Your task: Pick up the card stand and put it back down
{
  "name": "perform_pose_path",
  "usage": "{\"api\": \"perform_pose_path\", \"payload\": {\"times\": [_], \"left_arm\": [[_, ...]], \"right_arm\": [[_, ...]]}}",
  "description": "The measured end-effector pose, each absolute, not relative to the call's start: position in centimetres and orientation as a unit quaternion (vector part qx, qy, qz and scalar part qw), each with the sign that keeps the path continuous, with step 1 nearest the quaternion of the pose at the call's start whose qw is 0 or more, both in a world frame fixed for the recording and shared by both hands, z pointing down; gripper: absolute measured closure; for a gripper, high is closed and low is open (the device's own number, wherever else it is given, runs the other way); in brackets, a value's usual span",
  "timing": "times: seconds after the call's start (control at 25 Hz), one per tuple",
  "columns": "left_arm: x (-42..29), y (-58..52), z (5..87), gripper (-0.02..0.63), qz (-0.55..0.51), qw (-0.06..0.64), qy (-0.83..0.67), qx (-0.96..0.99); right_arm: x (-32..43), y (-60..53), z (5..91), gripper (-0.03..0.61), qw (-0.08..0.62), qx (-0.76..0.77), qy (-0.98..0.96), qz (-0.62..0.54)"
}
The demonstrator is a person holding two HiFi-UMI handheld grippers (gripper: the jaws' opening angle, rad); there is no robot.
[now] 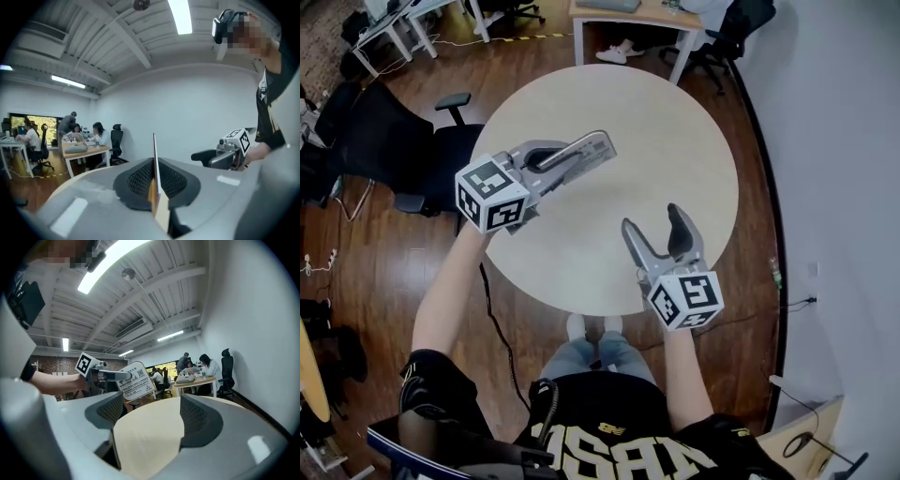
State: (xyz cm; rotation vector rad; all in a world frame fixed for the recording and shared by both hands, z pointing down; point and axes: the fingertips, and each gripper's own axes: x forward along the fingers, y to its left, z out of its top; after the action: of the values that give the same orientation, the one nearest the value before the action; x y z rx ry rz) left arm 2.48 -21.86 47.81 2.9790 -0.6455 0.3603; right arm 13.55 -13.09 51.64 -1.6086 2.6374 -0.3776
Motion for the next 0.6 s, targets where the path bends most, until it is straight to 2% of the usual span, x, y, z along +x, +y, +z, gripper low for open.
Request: {"api": "perform_pose_path", "payload": {"times": [0.36, 0.6], "left_arm": [[-4.1, -18.9, 35.8, 0.595, 0.085, -0.077, -0.393, 0.912], [-7.6, -15.4, 34.0, 0.595, 0.034, -0.085, -0.512, 0.854]], "right_arm": [[12.1, -13.2, 42.7, 0.190, 0.066, -0.508, 0.857, -0.050], [11.2, -12.8, 40.0, 0.190, 0.074, -0.499, 0.863, -0.024]]}}
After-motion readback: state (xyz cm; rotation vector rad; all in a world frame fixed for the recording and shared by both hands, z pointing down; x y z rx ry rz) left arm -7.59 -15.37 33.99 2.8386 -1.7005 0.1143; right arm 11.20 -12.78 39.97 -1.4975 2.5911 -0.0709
